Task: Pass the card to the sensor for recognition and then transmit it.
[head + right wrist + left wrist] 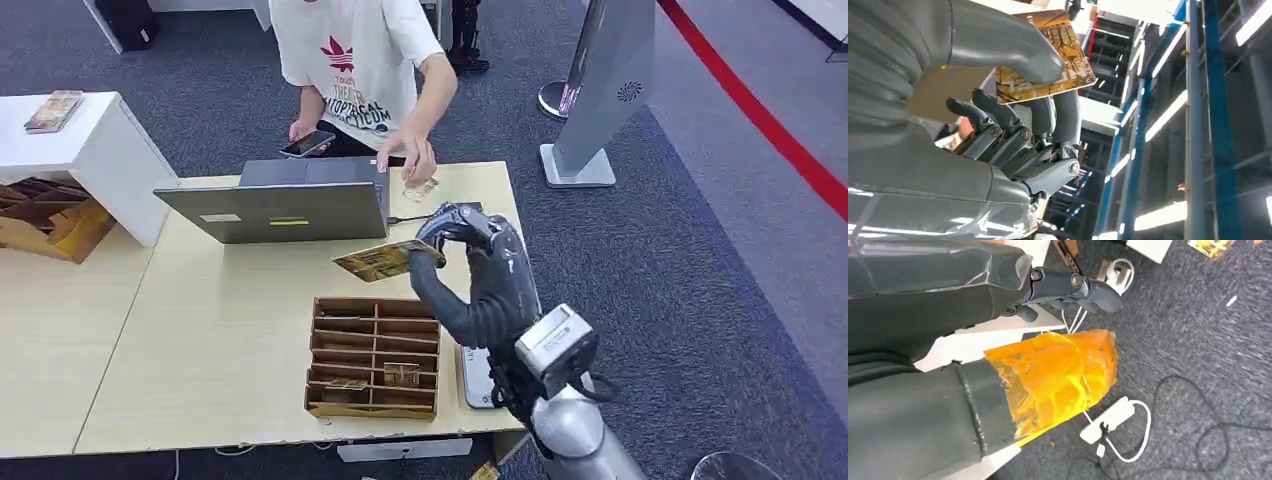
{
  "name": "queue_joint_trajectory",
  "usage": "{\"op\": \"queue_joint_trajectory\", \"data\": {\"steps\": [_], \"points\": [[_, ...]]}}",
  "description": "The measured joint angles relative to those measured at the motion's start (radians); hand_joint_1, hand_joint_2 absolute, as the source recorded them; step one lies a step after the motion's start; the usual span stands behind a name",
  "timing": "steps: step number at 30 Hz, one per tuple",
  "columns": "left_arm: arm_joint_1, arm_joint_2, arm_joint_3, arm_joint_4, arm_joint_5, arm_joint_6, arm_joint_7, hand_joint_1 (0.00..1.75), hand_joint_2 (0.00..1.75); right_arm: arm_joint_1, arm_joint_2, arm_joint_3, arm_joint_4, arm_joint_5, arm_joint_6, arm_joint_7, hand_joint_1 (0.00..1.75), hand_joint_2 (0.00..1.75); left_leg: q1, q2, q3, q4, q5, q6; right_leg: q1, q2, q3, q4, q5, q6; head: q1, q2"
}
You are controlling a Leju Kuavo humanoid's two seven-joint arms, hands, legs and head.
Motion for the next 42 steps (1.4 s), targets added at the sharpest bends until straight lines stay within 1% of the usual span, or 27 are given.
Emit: {"op": "queue_joint_trajectory", "data": {"steps": [2, 7, 12, 15, 17, 19, 21, 23, 27, 32, 35, 41, 42], "points": [[-0.012, 0.000, -0.013, 0.000, -0.007, 0.000, -0.007, 0.00, 0.00, -0.034, 0.010, 0.017, 0.019, 0.025, 0.000, 0.011, 1.75, 1.75, 0.000, 0.000, 0.000, 0.000, 0.000, -0.001, 0.000, 0.000, 0.000, 0.000, 0.000, 0.000, 0.000, 0.000], [-0.027, 0.000, -0.024, 0.000, -0.016, 0.000, -0.019, 0.00, 0.00, -0.074, 0.028, 0.037, 0.043, 0.054, 0.008, 0.022, 1.75, 1.75, 0.000, 0.000, 0.000, 0.000, 0.000, -0.001, 0.000, 0.000, 0.000, 0.000, 0.000, 0.000, 0.000, 0.000], [-0.055, -0.004, -0.046, 0.000, -0.023, -0.008, -0.039, 0.00, 0.00, -0.148, 0.056, 0.069, 0.085, 0.101, 0.015, 0.052, 1.75, 1.75, 0.000, 0.000, 0.000, 0.000, 0.000, -0.001, 0.000, 0.000, 0.000, 0.000, 0.000, -0.001, 0.000, 0.000], [-0.068, -0.006, -0.057, 0.000, -0.029, -0.014, -0.055, 0.00, 0.00, -0.195, 0.069, 0.087, 0.116, 0.145, 0.019, 0.084, 1.75, 1.75, 0.000, 0.001, 0.000, 0.000, 0.001, -0.001, 0.000, 0.001, -0.001, 0.001, 0.001, -0.001, 0.000, 0.000], [-0.085, -0.010, -0.071, 0.000, -0.029, -0.022, -0.071, 0.00, 0.00, -0.241, 0.087, 0.100, 0.156, 0.171, 0.032, 0.121, 1.75, 1.75, 0.000, 0.000, 0.000, 0.000, 0.001, -0.001, 0.000, 0.000, -0.001, 0.001, 0.001, -0.001, 0.000, 0.000], [-0.103, -0.016, -0.085, 0.000, -0.029, -0.029, -0.089, 0.00, 0.00, -0.297, 0.110, 0.115, 0.220, 0.226, 0.034, 0.173, 1.75, 1.75, 0.000, 0.000, 0.000, 0.000, 0.001, -0.001, 0.000, 0.001, -0.001, 0.001, 0.001, -0.001, 0.000, 0.000], [-0.125, -0.022, -0.103, 0.000, -0.029, -0.037, -0.105, 0.00, 0.00, -0.358, 0.139, 0.127, 0.298, 0.296, 0.029, 0.210, 1.75, 1.75, 0.000, 0.000, 0.000, 0.000, 0.002, -0.001, 0.000, 0.000, -0.001, 0.002, 0.002, -0.001, 0.000, 0.000], [-0.144, -0.031, -0.122, 0.000, -0.029, -0.045, -0.117, 0.00, 0.00, -0.413, 0.164, 0.139, 0.384, 0.366, 0.017, 0.239, 1.75, 1.75, 0.000, 0.000, 0.000, 0.000, 0.003, -0.002, 0.000, 0.000, -0.001, 0.002, 0.002, -0.001, 0.000, 0.000], [-0.174, -0.047, -0.154, 0.000, -0.029, -0.054, -0.132, 0.00, 0.00, -0.499, 0.211, 0.146, 0.554, 0.464, -0.025, 0.285, 1.75, 1.75, 0.000, 0.000, 0.000, 0.000, 0.003, -0.002, 0.000, 0.000, -0.001, 0.002, 0.003, -0.001, 0.000, 0.000], [-0.197, -0.061, -0.184, 0.000, -0.022, -0.065, -0.139, 0.00, 0.00, -0.568, 0.252, 0.144, 0.724, 0.542, -0.066, 0.318, 1.75, 1.75, 0.000, 0.000, 0.000, 0.000, 0.003, -0.002, 0.000, 0.000, -0.001, 0.002, 0.003, -0.001, 0.000, 0.000], [-0.205, -0.068, -0.200, 0.000, -0.013, -0.072, -0.142, 0.00, 0.00, -0.588, 0.267, 0.140, 0.801, 0.583, -0.081, 0.323, 1.75, 1.75, 0.000, 0.000, 0.000, 0.000, 0.003, -0.002, 0.000, 0.001, -0.001, 0.002, 0.003, -0.001, 0.000, 0.000], [-0.213, -0.074, -0.222, 0.000, -0.005, -0.075, -0.147, 0.00, 0.00, -0.605, 0.280, 0.140, 0.883, 0.627, -0.093, 0.324, 1.75, 1.75, 0.000, 0.000, 0.000, 0.000, 0.003, -0.002, 0.000, 0.001, -0.002, 0.002, 0.003, -0.001, 0.000, 0.000], [-0.214, -0.075, -0.223, 0.000, -0.002, -0.075, -0.150, 0.00, 0.00, -0.606, 0.280, 0.141, 0.894, 0.648, -0.095, 0.328, 0.94, 1.75, 0.000, 0.000, 0.000, 0.000, 0.003, -0.002, 0.000, 0.001, -0.002, 0.002, 0.003, -0.001, 0.000, 0.000]]}}
